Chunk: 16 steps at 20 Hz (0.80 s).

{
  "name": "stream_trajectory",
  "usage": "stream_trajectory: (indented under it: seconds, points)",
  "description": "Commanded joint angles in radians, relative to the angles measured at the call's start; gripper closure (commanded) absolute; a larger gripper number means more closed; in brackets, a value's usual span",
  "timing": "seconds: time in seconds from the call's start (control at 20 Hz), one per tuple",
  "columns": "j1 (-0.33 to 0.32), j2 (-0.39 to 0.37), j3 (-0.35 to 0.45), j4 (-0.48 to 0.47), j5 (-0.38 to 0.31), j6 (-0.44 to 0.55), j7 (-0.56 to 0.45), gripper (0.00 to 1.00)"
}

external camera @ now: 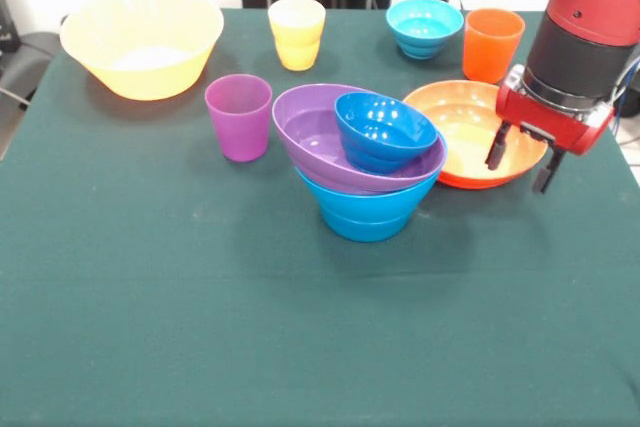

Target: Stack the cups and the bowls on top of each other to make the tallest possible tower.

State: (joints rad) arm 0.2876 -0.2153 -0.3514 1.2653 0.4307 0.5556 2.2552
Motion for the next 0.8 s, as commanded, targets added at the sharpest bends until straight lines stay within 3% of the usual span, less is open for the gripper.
stream_trajectory:
  seconds: [0.05,0.8]
  points:
    - [-0.003,0.016,0.15,0.073,0.045,-0.093,0.189,0.0]
    - [0.015,0.023,0.115,0.07,0.036,0.013,0.176,0.0]
